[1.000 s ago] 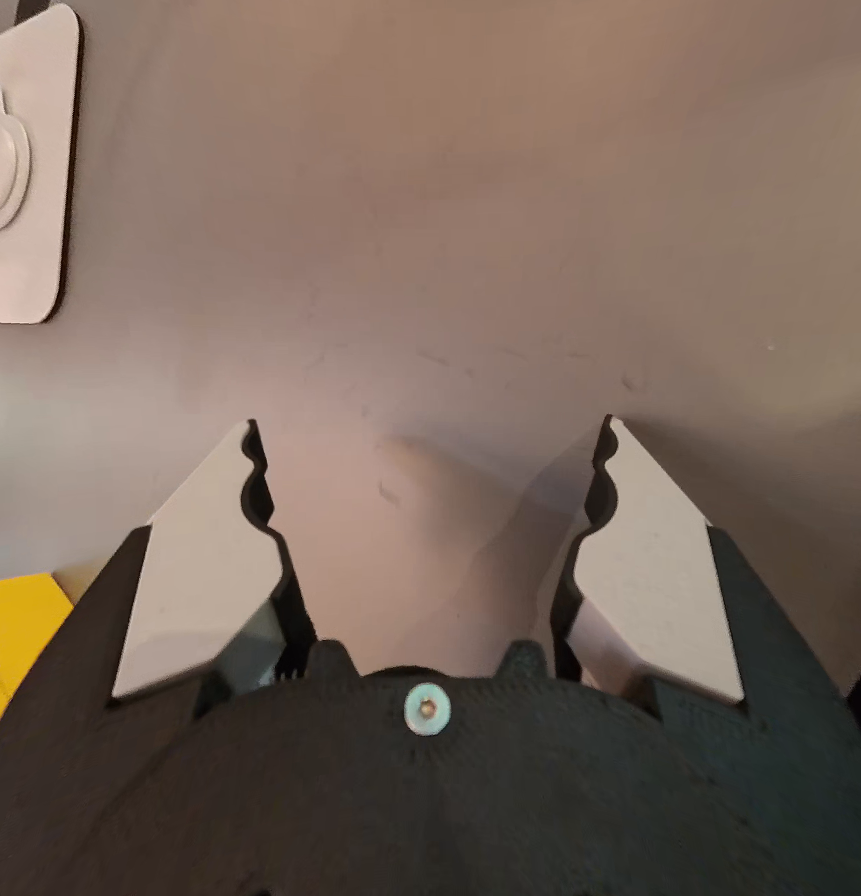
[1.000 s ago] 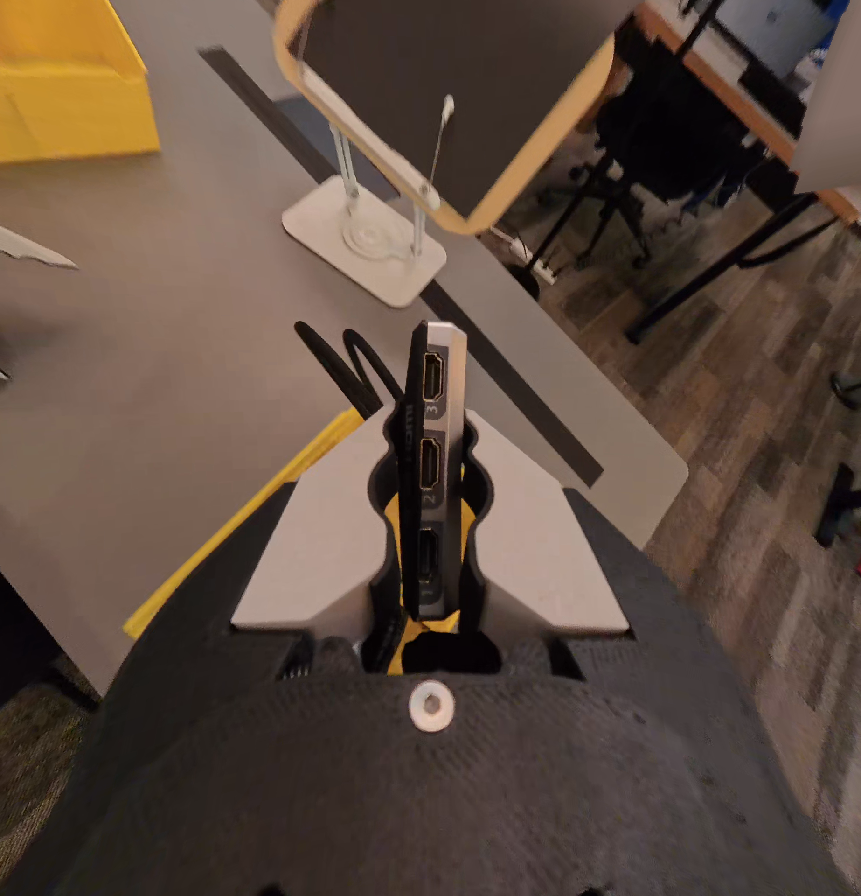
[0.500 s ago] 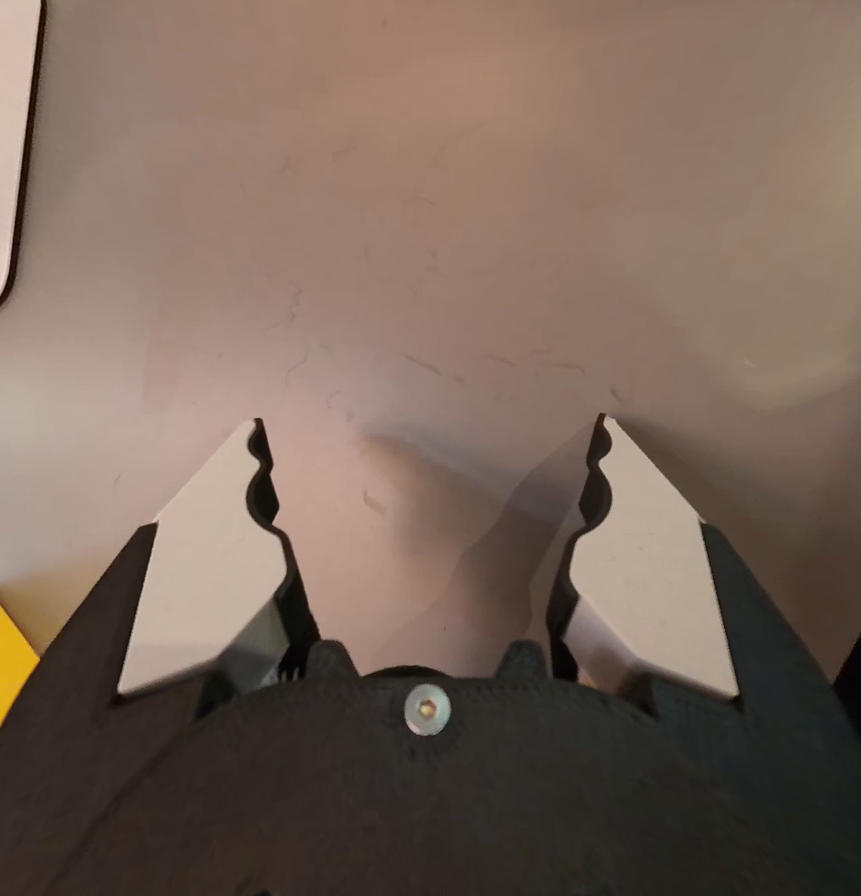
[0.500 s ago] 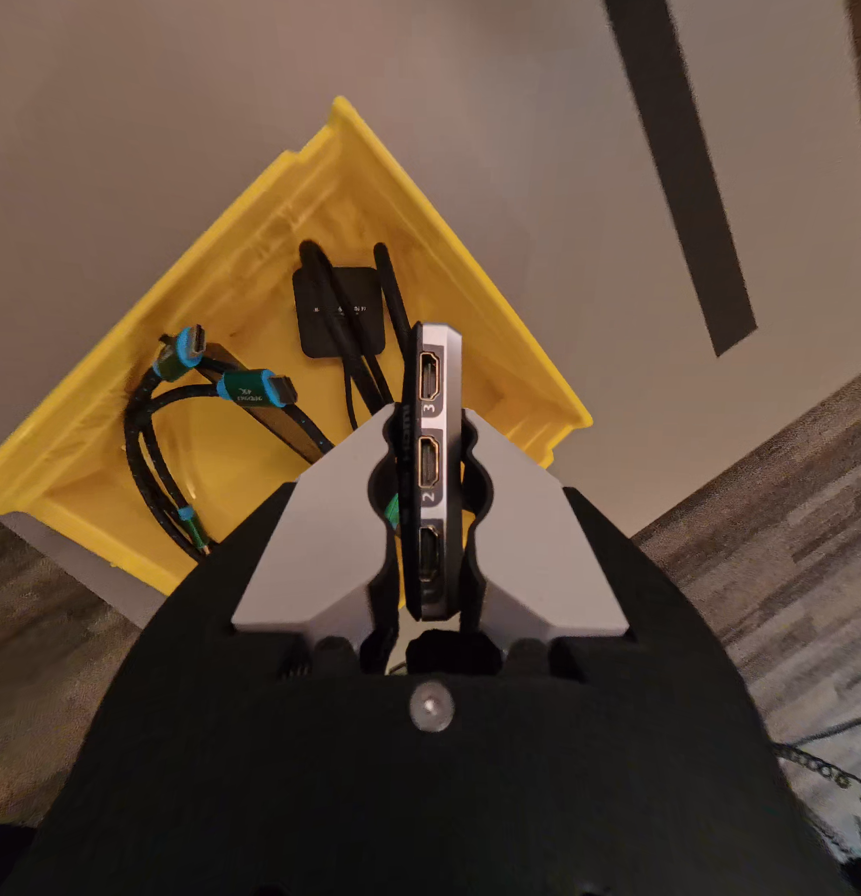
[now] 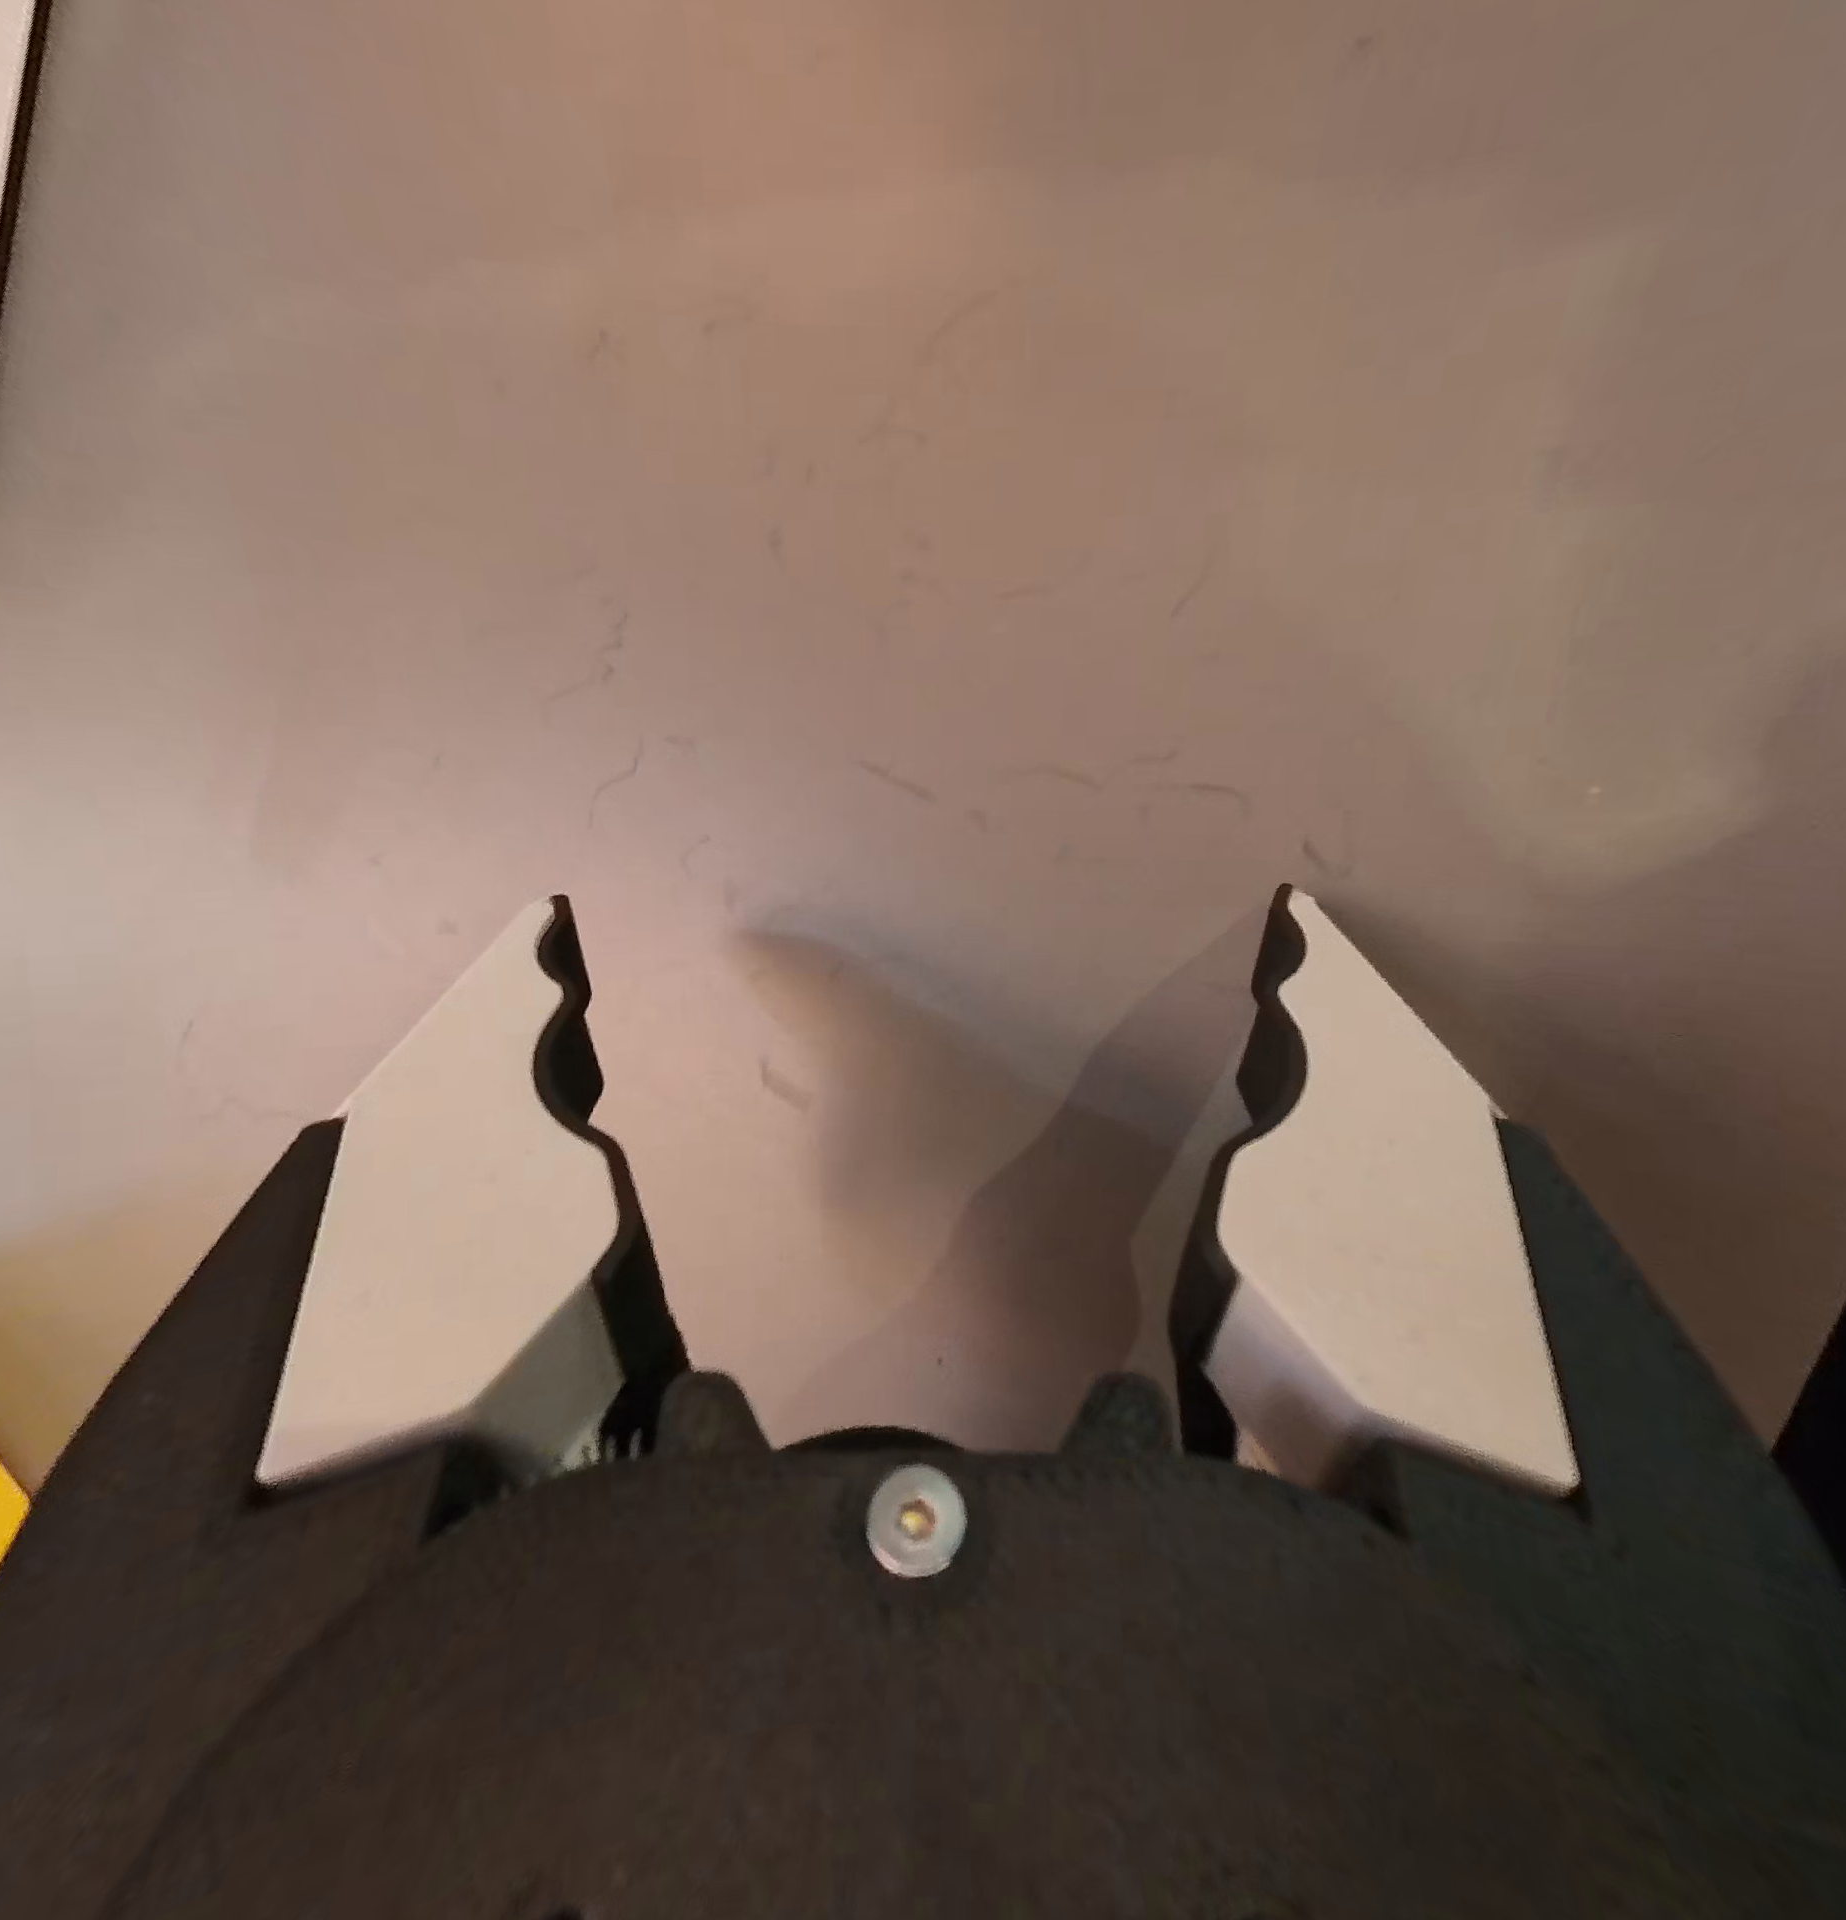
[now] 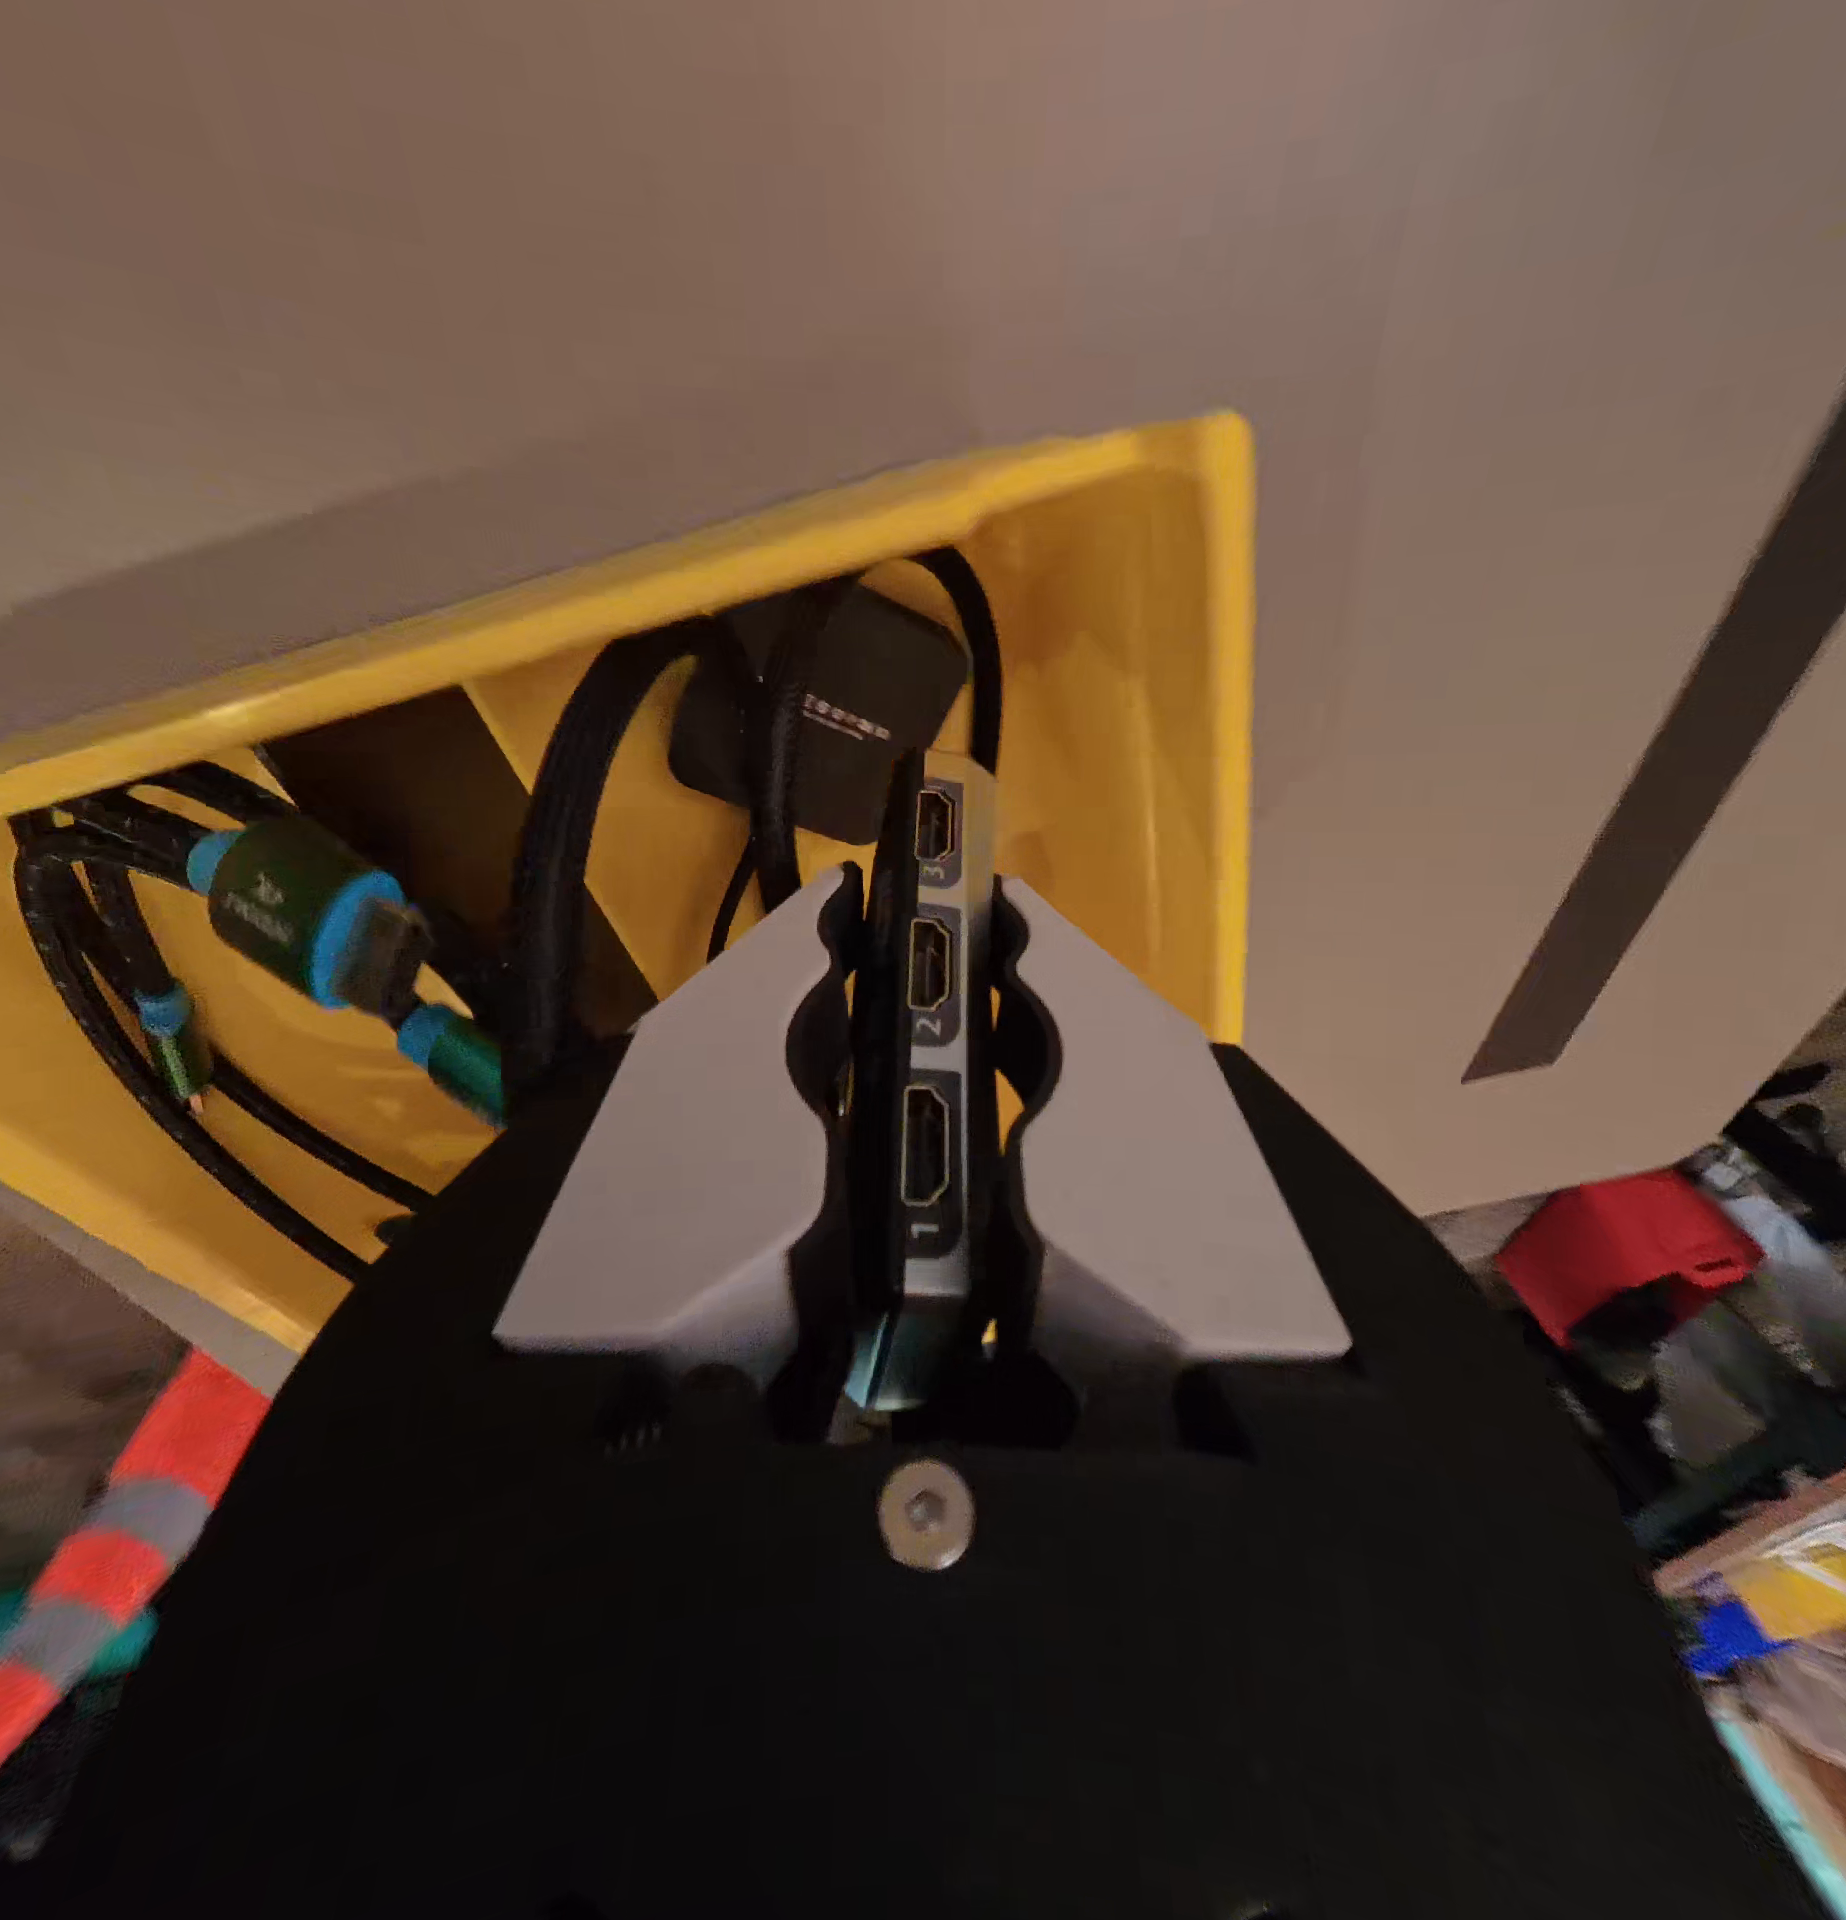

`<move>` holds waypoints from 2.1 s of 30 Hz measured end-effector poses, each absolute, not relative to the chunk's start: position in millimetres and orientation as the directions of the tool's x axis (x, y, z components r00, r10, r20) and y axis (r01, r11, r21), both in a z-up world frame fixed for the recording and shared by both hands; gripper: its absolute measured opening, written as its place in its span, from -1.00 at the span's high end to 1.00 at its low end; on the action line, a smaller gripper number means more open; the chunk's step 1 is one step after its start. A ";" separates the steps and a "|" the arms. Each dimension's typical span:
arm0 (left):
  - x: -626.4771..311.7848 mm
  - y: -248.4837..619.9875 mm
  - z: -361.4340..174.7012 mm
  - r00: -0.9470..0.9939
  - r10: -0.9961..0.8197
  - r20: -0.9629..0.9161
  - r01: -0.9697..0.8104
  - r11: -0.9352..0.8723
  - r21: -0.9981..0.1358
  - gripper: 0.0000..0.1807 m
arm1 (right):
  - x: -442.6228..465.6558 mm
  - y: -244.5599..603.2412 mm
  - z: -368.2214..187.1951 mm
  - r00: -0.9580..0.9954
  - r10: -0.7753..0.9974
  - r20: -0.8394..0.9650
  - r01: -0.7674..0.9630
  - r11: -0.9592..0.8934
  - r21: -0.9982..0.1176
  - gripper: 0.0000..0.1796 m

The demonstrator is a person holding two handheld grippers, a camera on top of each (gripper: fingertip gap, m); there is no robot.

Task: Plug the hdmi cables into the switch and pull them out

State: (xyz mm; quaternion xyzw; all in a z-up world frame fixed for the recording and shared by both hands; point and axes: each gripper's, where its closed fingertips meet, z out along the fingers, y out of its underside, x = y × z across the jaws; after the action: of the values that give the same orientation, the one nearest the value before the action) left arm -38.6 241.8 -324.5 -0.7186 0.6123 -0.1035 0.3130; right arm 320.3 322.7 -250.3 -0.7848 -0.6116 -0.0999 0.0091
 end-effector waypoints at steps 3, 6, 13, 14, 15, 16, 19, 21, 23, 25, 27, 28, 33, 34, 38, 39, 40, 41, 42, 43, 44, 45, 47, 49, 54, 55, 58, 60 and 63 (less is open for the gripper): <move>-38.8 242.0 -324.5 0.227 -0.945 -0.234 -0.816 -0.054 -0.576 -0.38 | 319.8 326.7 -271.0 0.176 0.974 0.145 0.957 -0.204 0.207 0.78; -40.6 242.2 -324.2 0.226 -0.944 -0.239 -0.819 -0.051 -0.571 -0.38 | 319.8 340.9 -273.4 0.168 0.965 0.200 0.950 -0.213 0.227 0.63; -39.4 245.0 -325.8 0.229 -0.949 -0.216 -0.814 -0.065 -0.577 -0.39 | 310.8 354.9 -209.1 0.251 0.911 0.326 0.956 -0.285 0.061 0.51; -39.0 245.6 -325.5 0.227 -0.949 -0.219 -0.816 -0.063 -0.575 -0.40 | 311.1 354.4 -198.1 0.261 0.900 0.349 0.955 -0.294 0.043 0.51; -39.0 246.2 -325.0 0.226 -0.947 -0.228 -0.819 -0.058 -0.571 -0.40 | 311.1 353.6 -186.5 0.272 0.884 0.380 0.953 -0.303 0.023 0.51; -39.3 246.7 -324.2 0.225 -0.945 -0.239 -0.822 -0.052 -0.567 -0.40 | 310.9 352.5 -174.1 0.286 0.864 0.415 0.950 -0.313 -0.005 0.54; -42.5 248.6 -320.7 0.230 -0.933 -0.276 -0.828 -0.038 -0.560 -0.38 | 308.8 338.9 -141.1 0.365 0.794 0.486 0.929 -0.345 -0.134 0.58; -45.4 250.1 -313.7 0.246 -0.925 -0.290 -0.818 -0.037 -0.574 -0.35 | 314.5 324.2 -126.2 0.422 0.741 0.522 0.905 -0.372 -0.204 0.59; -50.8 252.4 -304.2 0.267 -0.916 -0.299 -0.808 -0.044 -0.588 -0.33 | 325.4 305.8 -119.3 0.481 0.691 0.539 0.876 -0.408 -0.258 0.56; -62.4 257.7 -290.3 0.299 -0.892 -0.339 -0.803 -0.044 -0.594 -0.25 | 338.8 285.5 -117.7 0.553 0.641 0.532 0.832 -0.450 -0.323 0.52; -81.3 266.0 -269.1 0.356 -0.850 -0.389 -0.791 -0.053 -0.609 -0.23 | 354.9 265.0 -119.3 0.627 0.588 0.511 0.779 -0.487 -0.396 0.48; -92.4 269.6 -257.1 0.393 -0.829 -0.397 -0.776 -0.068 -0.627 -0.22 | 363.8 256.8 -119.4 0.670 0.549 0.500 0.742 -0.504 -0.442 0.45; -178.1 296.0 -202.4 0.609 -0.662 -0.436 -0.694 -0.178 -0.698 -0.17 | 409.2 214.0 -134.7 0.842 0.369 0.393 0.539 -0.556 -0.633 0.23; -199.7 301.6 -192.8 0.657 -0.614 -0.436 -0.668 -0.208 -0.714 -0.18 | 417.8 207.1 -139.5 0.866 0.334 0.371 0.499 -0.560 -0.661 0.16; -286.0 314.7 -172.4 0.819 -0.449 -0.357 -0.528 -0.347 -0.776 -0.23 | 448.1 185.5 -159.2 0.918 0.218 0.330 0.394 -0.580 -0.713 0.07; -307.1 316.9 -170.9 0.845 -0.408 -0.347 -0.500 -0.368 -0.784 -0.24 | 454.2 182.5 -164.7 0.924 0.196 0.327 0.378 -0.585 -0.718 0.06; -327.3 318.7 -171.5 0.865 -0.371 -0.338 -0.475 -0.392 -0.788 -0.25 | 460.0 180.0 -171.7 0.929 0.179 0.324 0.365 -0.593 -0.718 0.05; -347.0 320.6 -173.5 0.882 -0.337 -0.331 -0.454 -0.414 -0.789 -0.26 | 464.8 178.2 -179.7 0.935 0.166 0.314 0.348 -0.605 -0.716 0.04; -366.2 323.1 -176.7 0.895 -0.304 -0.327 -0.436 -0.434 -0.788 -0.26 | 468.8 177.1 -187.9 0.941 0.155 0.301 0.330 -0.617 -0.715 0.03; -383.2 325.1 -181.0 0.908 -0.279 -0.314 -0.413 -0.457 -0.788 -0.28 | 471.9 177.0 -195.7 0.946 0.147 0.290 0.315 -0.626 -0.713 0.03; -397.8 327.3 -185.7 0.920 -0.260 -0.292 -0.386 -0.478 -0.789 -0.28 | 474.1 177.0 -204.0 0.949 0.144 0.281 0.306 -0.638 -0.707 0.03; -412.4 330.2 -190.7 0.930 -0.240 -0.278 -0.363 -0.497 -0.788 -0.28 | 476.4 177.2 -212.0 0.951 0.140 0.274 0.297 -0.651 -0.699 0.03; -439.4 337.6 -205.9 0.947 -0.209 -0.245 -0.321 -0.538 -0.779 -0.28 | 477.6 179.5 -225.4 0.959 0.135 0.248 0.273 -0.664 -0.696 0.03; -459.3 347.8 -226.1 0.964 -0.195 -0.181 -0.262 -0.581 -0.771 -0.31 | 475.6 182.8 -236.7 0.969 0.131 0.209 0.242 -0.670 -0.702 0.03; -475.8 368.8 -280.7 0.969 -0.246 -0.019 -0.190 -0.698 -0.690 -0.35 | 461.8 190.5 -261.5 0.979 0.163 0.125 0.203 -0.689 -0.696 0.05; -472.8 371.1 -287.4 0.963 -0.270 0.015 -0.187 -0.707 -0.682 -0.30 | 458.9 191.6 -266.3 0.979 0.170 0.115 0.202 -0.695 -0.690 0.06; -454.5 370.8 -307.2 0.923 -0.356 0.146 -0.188 -0.748 -0.637 0.00 | 456.1 195.2 -272.1 0.976 0.184 0.120 0.216 -0.704 -0.676 0.13; -444.8 372.7 -311.6 0.897 -0.381 0.224 -0.162 -0.754 -0.636 0.11 | 453.0 197.5 -272.1 0.978 0.189 0.089 0.198 -0.707 -0.679 0.24; -435.3 375.5 -309.2 0.856 -0.396 0.332 -0.102 -0.759 -0.643 0.38 | 448.9 199.7 -274.1 0.977 0.207 0.056 0.191 -0.720 -0.667 0.37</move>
State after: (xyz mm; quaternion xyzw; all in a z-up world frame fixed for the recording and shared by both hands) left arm -435.3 375.5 -309.2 -0.9092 0.1367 -0.2306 0.3187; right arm 448.9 199.7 -274.1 -0.9272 -0.1074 0.0114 0.3585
